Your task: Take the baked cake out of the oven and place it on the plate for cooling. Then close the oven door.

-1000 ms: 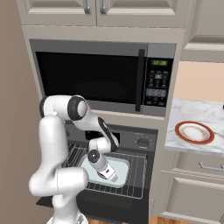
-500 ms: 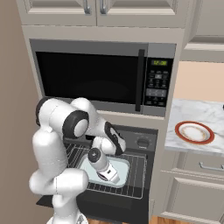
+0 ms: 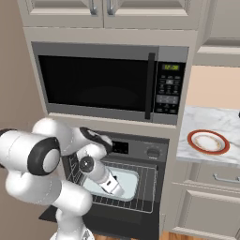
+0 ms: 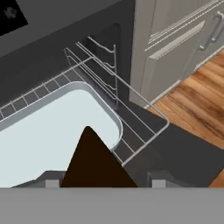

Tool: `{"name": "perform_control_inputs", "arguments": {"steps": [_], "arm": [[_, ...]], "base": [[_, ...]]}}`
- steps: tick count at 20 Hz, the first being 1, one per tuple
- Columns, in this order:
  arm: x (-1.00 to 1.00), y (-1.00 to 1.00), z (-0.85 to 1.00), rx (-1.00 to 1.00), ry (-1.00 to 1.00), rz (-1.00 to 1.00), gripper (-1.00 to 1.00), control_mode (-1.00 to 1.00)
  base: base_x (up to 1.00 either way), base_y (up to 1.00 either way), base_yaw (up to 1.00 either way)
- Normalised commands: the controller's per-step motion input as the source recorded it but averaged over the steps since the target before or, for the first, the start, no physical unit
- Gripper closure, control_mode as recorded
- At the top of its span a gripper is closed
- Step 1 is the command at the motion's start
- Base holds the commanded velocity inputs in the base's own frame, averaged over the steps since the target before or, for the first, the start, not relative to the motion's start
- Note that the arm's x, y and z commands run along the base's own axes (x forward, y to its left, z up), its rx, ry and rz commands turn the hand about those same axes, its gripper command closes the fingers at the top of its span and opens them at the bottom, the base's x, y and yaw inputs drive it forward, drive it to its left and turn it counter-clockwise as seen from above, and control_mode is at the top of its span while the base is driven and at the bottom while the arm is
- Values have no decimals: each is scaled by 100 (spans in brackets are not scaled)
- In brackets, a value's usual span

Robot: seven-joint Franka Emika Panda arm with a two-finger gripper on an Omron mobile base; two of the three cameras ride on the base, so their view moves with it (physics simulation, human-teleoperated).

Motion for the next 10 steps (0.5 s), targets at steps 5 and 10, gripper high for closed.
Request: {"name": "perform_control_inputs", "arguments": {"steps": [5,10], "arm": [[-16,-2,87,0,3,3,100,-100],[-10,-29,95,0,8,3,100,-100]], "base": [[0,0,0],[0,0,0]]}}
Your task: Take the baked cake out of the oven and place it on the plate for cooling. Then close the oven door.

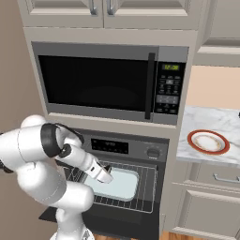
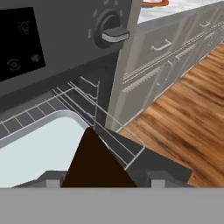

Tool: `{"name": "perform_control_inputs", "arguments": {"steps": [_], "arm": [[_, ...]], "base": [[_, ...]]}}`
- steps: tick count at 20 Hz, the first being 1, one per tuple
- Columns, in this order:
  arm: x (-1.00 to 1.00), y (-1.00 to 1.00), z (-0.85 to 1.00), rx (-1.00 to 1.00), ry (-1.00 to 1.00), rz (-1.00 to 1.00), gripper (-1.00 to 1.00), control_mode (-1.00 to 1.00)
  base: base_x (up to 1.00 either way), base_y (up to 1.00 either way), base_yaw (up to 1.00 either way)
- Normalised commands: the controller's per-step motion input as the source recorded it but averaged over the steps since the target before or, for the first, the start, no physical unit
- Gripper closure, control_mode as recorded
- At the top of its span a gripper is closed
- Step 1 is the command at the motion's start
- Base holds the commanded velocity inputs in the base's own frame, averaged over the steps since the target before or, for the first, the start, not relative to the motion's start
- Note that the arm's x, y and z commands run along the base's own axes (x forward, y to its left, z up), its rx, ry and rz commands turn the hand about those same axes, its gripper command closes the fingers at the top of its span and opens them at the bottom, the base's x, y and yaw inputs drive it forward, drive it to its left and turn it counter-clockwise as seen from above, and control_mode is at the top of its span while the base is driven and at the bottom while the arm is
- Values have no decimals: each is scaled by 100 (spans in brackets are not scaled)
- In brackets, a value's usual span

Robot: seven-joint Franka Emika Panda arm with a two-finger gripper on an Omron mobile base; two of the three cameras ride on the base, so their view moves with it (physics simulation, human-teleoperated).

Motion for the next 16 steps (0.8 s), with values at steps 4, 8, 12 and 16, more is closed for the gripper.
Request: {"name": "perform_control_inputs", "arguments": {"steps": [4,8,12,16], "arm": [[0,-33,98,0,7,0,100,-100],[-2,-35,97,0,5,1,100,-100],[-40,-31,100,0,10,4,100,-100],[-33,-17,100,0,12,7,100,-100]], "base": [[0,0,0],[0,0,0],[0,0,0],[0,0,0]]}}
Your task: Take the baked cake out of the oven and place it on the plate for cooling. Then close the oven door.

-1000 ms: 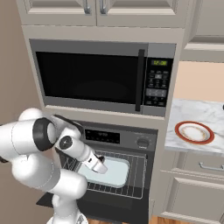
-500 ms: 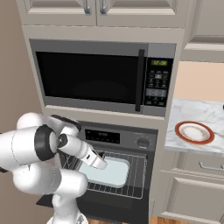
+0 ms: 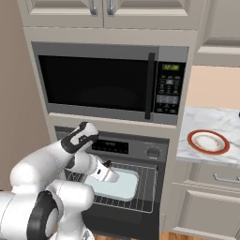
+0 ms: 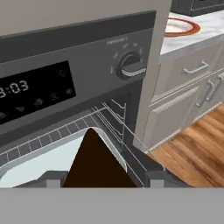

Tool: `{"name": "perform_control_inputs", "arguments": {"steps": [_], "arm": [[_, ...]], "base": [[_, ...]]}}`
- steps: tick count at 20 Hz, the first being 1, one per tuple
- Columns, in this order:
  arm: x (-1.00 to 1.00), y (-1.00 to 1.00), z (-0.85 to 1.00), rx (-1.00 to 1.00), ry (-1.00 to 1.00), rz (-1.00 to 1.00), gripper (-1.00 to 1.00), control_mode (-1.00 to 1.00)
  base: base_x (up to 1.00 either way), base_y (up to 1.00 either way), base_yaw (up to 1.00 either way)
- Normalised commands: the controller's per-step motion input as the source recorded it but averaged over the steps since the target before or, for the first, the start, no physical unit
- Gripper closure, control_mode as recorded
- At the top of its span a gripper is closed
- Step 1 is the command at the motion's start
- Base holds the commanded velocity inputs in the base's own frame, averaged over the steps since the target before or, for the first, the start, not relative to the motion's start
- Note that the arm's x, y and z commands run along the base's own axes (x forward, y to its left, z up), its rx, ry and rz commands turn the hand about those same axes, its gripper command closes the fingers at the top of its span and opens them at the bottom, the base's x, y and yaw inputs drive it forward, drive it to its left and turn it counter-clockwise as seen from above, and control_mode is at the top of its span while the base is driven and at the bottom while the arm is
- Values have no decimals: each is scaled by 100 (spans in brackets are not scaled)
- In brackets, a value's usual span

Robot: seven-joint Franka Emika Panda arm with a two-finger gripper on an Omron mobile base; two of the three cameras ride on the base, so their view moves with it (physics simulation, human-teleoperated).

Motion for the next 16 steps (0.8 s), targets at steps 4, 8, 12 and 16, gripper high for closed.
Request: {"name": "perform_control_inputs", "arguments": {"steps": [4,8,12,16], "arm": [[-17,-15,100,0,17,12,100,-100],[-14,-28,100,0,18,14,100,-100],[-24,-30,100,0,21,16,100,-100],[-43,-23,100,0,23,16,100,-100]], "base": [[0,0,0],[0,0,0],[0,0,0],[0,0,0]]}}
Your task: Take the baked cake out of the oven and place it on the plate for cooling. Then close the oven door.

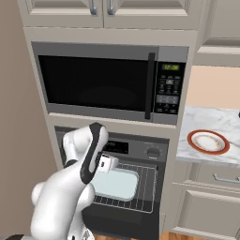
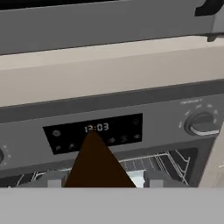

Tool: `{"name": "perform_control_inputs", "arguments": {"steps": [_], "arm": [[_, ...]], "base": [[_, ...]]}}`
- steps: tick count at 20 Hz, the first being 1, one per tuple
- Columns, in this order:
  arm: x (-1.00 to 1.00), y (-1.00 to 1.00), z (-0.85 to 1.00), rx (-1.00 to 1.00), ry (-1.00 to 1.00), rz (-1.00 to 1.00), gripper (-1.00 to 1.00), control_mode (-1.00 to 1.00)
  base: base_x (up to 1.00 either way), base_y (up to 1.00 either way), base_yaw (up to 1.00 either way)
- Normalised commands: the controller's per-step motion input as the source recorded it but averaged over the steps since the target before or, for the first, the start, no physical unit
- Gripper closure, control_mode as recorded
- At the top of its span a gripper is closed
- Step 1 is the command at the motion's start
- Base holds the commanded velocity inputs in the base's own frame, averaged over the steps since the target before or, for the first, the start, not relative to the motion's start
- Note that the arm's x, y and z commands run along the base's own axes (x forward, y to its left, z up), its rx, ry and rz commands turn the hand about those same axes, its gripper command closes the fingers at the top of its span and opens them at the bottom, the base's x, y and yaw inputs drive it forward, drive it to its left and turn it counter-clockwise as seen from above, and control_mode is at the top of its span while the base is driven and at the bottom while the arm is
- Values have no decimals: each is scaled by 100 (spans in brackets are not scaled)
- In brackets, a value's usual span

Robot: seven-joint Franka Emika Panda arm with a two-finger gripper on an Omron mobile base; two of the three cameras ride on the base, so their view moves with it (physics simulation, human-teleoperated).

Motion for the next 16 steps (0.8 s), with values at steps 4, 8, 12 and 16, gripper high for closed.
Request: {"name": "perform_control_inputs", "arguments": {"steps": [4,8,12,16], "arm": [[-76,-39,71,0,17,5,100,-100],[-46,-51,51,0,7,0,100,-100],[-33,-48,35,0,2,0,100,-100],[-31,-41,16,0,0,0,100,-100]], "base": [[0,0,0],[0,0,0],[0,0,0],[0,0,0]]}}
